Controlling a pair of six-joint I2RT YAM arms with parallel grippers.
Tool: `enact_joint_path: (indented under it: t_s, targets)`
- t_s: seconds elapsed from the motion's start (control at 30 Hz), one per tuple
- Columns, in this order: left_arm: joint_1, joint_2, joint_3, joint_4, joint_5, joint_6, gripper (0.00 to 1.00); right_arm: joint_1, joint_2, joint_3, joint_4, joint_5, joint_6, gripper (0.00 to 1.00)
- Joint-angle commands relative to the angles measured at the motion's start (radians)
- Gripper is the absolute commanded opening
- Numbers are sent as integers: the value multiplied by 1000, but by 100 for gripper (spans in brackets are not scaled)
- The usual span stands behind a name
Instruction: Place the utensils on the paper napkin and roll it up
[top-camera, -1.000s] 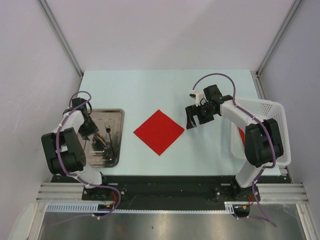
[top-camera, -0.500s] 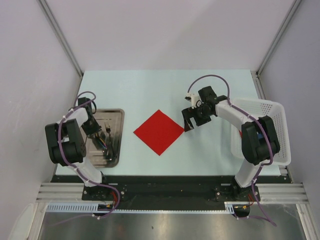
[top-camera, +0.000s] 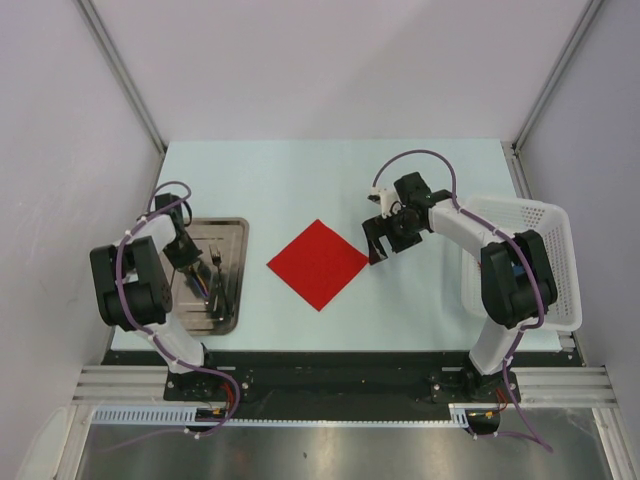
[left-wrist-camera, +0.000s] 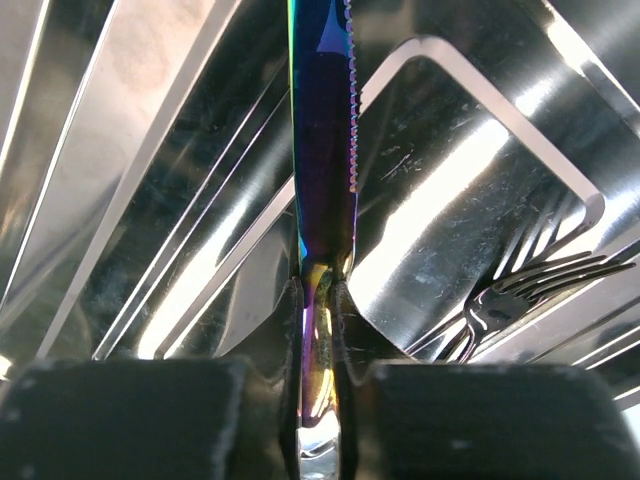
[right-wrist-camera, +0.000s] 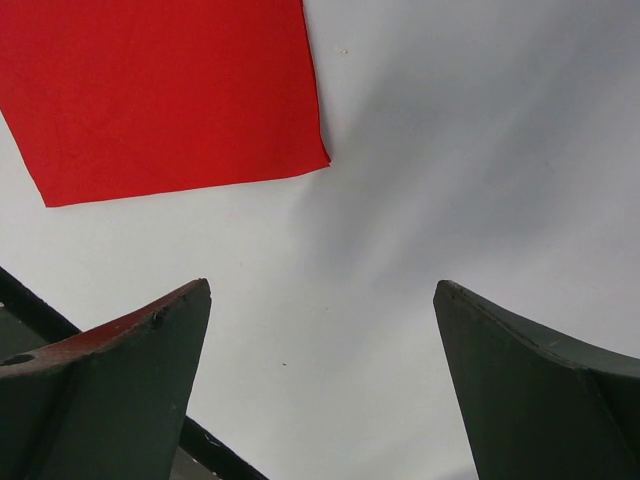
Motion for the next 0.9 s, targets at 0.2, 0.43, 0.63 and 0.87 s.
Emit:
enact_joint_path:
  t_s: [0.2, 0.43, 0.63, 0.87]
  targets:
    - [6, -50, 4, -7, 45, -3, 0, -11, -5, 37, -8, 7, -23, 100]
    - [-46, -156, 7, -58, 15, 0, 0, -14, -9, 39, 4, -10, -7, 100]
    - [-162, -230, 48, -99, 5, -3, 0, -38, -15, 28, 12, -27, 16, 100]
    - [-397, -205, 180, -153, 41, -39, 0, -87, -64, -18, 15, -33, 17, 100]
